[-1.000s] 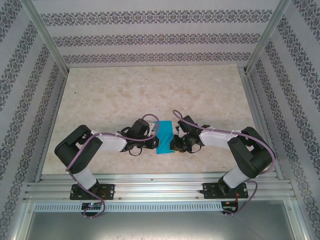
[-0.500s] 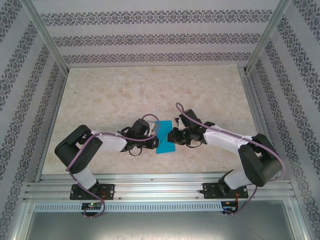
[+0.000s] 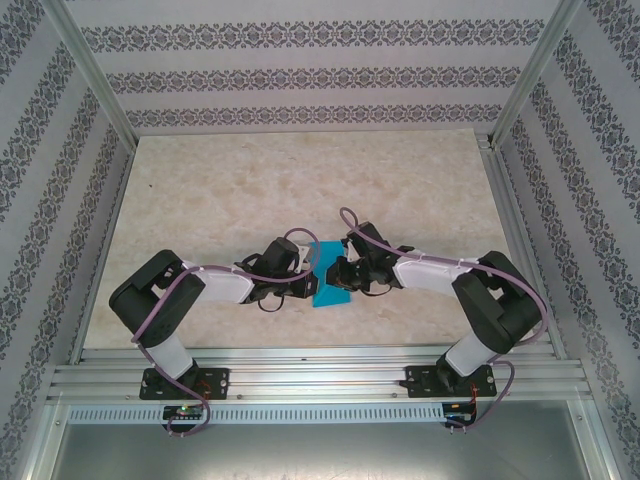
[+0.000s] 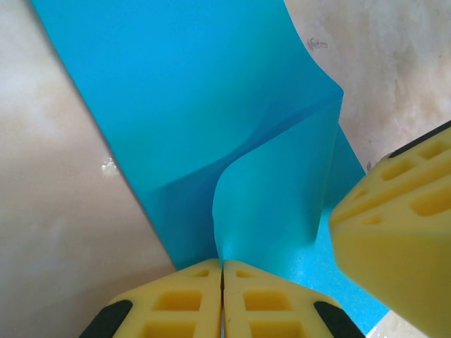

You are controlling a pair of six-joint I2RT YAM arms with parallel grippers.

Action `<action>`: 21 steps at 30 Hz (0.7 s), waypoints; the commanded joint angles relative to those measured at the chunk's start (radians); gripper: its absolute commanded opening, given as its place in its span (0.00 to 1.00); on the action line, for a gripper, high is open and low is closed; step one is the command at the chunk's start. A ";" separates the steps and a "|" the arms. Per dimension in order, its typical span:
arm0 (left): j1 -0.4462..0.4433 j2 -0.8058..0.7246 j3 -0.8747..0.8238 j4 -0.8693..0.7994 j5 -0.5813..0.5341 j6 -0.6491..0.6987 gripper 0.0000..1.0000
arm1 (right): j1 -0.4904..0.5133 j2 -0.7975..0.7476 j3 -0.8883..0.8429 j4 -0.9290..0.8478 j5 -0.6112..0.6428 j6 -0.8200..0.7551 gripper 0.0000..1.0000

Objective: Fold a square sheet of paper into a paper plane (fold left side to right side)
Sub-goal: Fold the triangle a second time at the center of the table.

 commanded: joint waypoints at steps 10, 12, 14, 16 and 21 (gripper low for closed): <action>0.012 0.021 -0.002 -0.034 -0.026 0.027 0.07 | 0.014 0.058 0.019 0.056 -0.004 0.013 0.15; 0.013 0.022 -0.001 -0.035 -0.026 0.026 0.07 | 0.015 0.063 0.019 0.051 0.001 0.007 0.15; 0.013 0.024 0.000 -0.037 -0.025 0.026 0.06 | 0.013 0.068 0.019 0.050 -0.001 0.006 0.15; 0.012 0.024 0.002 -0.040 -0.028 0.028 0.05 | 0.014 0.072 0.021 0.034 0.003 0.002 0.15; 0.012 0.025 0.002 -0.041 -0.031 0.026 0.05 | 0.015 0.064 0.019 0.003 0.019 -0.010 0.15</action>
